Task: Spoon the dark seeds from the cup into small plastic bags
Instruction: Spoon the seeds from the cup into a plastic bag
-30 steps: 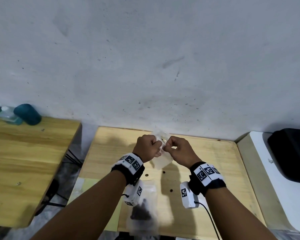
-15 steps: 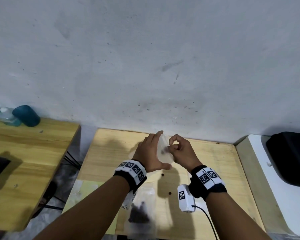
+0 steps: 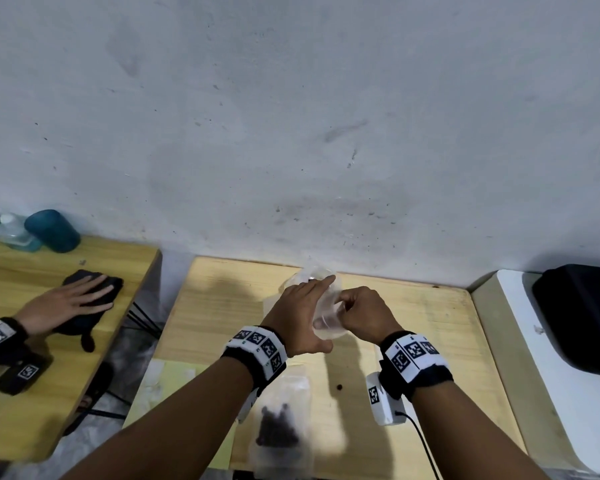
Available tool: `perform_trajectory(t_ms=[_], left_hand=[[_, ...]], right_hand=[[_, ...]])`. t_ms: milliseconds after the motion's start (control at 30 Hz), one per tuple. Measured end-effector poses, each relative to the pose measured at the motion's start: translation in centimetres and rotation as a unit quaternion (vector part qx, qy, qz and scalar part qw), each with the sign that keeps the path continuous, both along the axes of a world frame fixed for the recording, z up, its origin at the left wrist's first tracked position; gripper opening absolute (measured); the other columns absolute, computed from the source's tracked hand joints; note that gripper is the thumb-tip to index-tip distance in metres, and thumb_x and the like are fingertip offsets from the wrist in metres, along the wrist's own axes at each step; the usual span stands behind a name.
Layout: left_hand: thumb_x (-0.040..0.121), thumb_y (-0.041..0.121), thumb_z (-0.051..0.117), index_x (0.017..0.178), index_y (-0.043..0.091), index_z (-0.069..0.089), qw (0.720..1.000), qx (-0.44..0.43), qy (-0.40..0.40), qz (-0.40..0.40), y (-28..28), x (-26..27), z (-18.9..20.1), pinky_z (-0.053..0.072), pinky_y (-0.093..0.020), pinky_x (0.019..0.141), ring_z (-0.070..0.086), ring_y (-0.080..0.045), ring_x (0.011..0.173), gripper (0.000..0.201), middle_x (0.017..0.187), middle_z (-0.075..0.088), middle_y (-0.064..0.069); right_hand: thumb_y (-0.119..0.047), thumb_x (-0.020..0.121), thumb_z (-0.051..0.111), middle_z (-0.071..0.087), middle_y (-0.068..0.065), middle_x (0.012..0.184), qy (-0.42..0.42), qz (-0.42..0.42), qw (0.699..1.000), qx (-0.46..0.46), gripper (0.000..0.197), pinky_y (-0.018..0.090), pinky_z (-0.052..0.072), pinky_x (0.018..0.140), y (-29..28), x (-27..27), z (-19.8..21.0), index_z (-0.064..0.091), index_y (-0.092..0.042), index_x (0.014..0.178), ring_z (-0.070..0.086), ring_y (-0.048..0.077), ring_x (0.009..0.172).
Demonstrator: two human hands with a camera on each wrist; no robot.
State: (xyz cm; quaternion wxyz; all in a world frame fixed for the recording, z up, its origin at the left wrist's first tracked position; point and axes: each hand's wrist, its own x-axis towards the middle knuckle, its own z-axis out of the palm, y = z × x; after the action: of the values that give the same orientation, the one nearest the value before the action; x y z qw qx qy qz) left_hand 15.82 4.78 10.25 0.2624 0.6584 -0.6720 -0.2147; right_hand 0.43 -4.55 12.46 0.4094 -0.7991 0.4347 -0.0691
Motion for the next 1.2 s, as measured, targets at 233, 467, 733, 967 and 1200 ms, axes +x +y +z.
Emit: perform_trajectory(t_ms=[233,467,733,967,1200], left_hand=[[0.059,0.029,0.084,0.136,0.018,0.048,0.998,0.018,0.058,0.035,0.4,0.9,-0.1,0.046,-0.025,0.093,0.056,-0.016,0.113,0.086,0.128,0.058,0.001],[0.055,0.028,0.085,0.129,0.025,0.056,0.987,0.099,0.104,0.070,0.4,1.3,-1.9,0.050,-0.028,0.089,0.061,-0.012,0.103,0.079,0.117,0.065,0.006],[0.048,0.048,0.079,0.113,0.022,0.062,0.911,0.239,0.229,0.246,-0.1,3.5,-4.8,0.047,-0.029,0.079,0.061,-0.017,0.098,0.072,0.110,0.066,0.001],[0.034,0.052,0.083,0.121,0.024,0.059,0.872,0.259,0.295,0.293,-2.4,4.4,-6.2,0.053,-0.038,0.085,0.062,-0.021,0.104,0.094,0.120,0.064,0.001],[0.030,0.049,0.083,0.130,0.023,0.050,0.881,0.307,0.260,0.248,-5.6,4.4,-6.3,0.045,-0.036,0.098,0.046,-0.019,0.123,0.108,0.136,0.044,0.003]], right_hand=[[-0.003,0.085,0.065,0.058,-0.012,0.053,-0.036,-0.018,0.998,0.057,0.037,0.021,0.044,0.063,-0.3,-0.6,-1.7,0.075,-0.039,0.079,0.049,0.001,0.053],[0.002,0.094,0.054,0.057,-0.013,0.049,-0.058,-0.038,0.985,0.157,0.030,0.010,0.031,0.043,0.1,-0.9,-3.1,0.078,-0.017,0.095,0.038,0.002,0.034],[-0.007,0.087,0.065,0.073,-0.003,0.082,-0.091,-0.206,0.968,0.107,0.020,0.018,0.043,0.061,-1.1,-3.1,-6.4,0.074,-0.024,0.089,0.064,0.013,0.072],[-0.053,0.078,0.074,0.067,0.000,0.103,0.083,-0.223,0.964,0.119,0.049,0.031,0.048,0.078,-3.4,-2.9,-8.9,0.058,-0.027,0.117,0.065,0.021,0.091],[-0.059,0.080,0.069,0.070,-0.003,0.087,0.138,-0.157,0.968,0.140,0.035,0.027,0.046,0.073,-4.8,-0.2,-10.7,0.071,-0.025,0.090,0.066,0.019,0.087]])
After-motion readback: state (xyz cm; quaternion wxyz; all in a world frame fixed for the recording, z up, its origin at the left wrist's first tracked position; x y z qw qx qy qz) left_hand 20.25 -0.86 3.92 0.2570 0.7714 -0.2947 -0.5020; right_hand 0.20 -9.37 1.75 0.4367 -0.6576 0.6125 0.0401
